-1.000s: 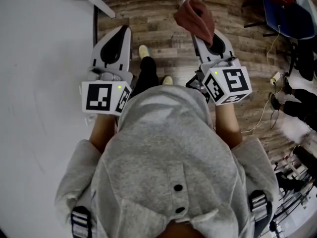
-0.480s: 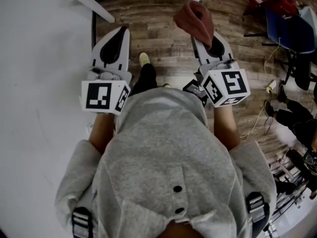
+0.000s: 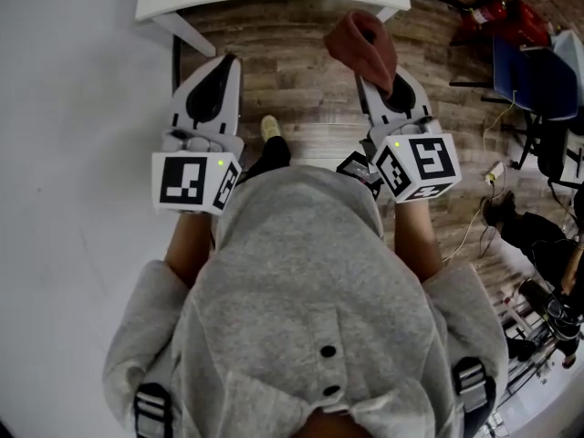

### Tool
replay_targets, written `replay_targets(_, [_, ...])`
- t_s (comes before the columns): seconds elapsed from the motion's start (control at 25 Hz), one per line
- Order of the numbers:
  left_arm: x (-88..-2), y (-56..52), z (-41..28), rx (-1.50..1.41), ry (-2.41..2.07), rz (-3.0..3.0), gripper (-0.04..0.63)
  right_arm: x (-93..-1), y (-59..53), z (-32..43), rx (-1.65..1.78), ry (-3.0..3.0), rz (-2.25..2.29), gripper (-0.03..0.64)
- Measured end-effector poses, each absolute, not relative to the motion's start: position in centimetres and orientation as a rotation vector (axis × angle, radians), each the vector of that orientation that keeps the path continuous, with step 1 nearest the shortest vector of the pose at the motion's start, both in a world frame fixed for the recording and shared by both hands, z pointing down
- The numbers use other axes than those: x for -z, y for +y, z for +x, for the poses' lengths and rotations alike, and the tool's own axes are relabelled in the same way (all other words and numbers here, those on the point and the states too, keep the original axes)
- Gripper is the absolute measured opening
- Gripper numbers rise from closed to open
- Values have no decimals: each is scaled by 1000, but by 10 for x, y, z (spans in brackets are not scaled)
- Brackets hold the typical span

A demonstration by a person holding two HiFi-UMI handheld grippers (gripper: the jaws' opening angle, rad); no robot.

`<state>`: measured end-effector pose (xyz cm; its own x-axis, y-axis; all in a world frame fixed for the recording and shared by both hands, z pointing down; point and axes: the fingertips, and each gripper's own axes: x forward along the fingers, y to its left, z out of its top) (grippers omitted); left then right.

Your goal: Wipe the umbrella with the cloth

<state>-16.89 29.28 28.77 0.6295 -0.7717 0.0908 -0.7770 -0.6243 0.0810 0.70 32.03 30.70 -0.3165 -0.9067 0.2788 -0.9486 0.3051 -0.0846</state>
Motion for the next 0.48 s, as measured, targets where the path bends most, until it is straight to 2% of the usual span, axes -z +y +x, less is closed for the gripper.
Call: replay_targets(0.48, [-296,210,-211,-49,-1264,2719,15,-306,229,-39,-305,-2362,1706,81])
